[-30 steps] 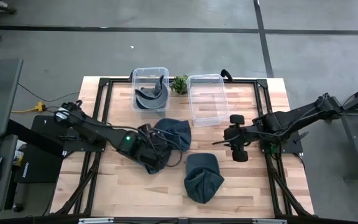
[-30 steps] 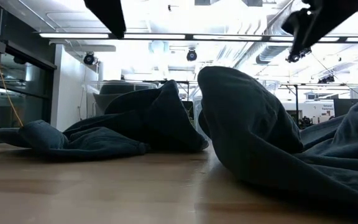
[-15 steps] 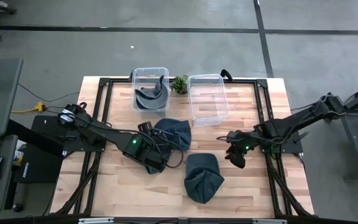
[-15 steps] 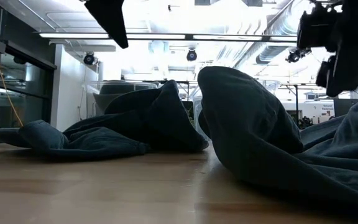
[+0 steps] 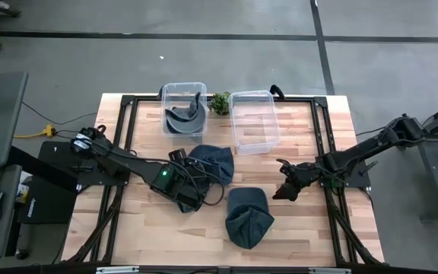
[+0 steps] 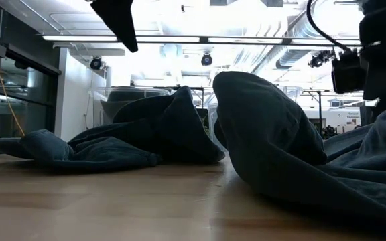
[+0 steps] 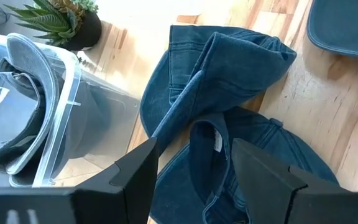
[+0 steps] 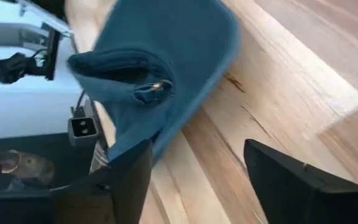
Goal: Pick & Place hat
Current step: Put the bottom blue cap into the right transparent bin
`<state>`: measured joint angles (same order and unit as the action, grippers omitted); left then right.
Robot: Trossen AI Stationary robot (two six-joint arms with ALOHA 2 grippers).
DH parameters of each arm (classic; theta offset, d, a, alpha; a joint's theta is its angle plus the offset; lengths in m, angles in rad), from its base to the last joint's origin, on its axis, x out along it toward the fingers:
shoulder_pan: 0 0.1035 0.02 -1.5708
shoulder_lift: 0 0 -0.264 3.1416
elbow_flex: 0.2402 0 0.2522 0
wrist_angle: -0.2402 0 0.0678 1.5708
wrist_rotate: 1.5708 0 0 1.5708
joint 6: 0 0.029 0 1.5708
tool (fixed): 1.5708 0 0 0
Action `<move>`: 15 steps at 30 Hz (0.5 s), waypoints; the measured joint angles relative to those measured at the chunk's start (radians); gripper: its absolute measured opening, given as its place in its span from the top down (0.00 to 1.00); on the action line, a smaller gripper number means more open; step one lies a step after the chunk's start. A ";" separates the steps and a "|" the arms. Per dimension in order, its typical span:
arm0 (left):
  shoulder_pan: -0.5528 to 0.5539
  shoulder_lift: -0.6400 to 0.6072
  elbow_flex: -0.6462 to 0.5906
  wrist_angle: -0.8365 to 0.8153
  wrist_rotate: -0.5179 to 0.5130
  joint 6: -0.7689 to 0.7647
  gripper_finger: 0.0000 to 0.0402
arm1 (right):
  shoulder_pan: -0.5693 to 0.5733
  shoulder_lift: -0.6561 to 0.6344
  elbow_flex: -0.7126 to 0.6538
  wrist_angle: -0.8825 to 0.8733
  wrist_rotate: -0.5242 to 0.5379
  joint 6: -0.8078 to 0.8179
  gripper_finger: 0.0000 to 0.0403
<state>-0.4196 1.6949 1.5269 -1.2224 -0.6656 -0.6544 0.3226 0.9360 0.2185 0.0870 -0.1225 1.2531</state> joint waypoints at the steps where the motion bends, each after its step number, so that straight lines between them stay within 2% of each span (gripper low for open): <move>1: 0.000 0.000 0.000 0.000 0.000 0.003 0.50 | 0.000 0.000 -0.007 0.002 0.000 0.013 0.36; 4: 0.000 0.000 0.000 0.000 0.000 0.005 0.50 | 0.000 0.000 -0.013 0.009 0.000 0.048 0.33; 10: 0.000 0.000 0.000 0.002 0.000 0.005 0.50 | 0.001 0.003 -0.013 0.018 0.038 0.093 0.33; 15: 0.000 0.000 0.000 0.002 0.000 0.003 0.50 | 0.001 0.075 -0.013 0.079 0.040 0.115 0.32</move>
<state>-0.4198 1.6947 1.5269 -1.2202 -0.6655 -0.6513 0.3236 1.0113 0.2058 0.1659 -0.0821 1.3683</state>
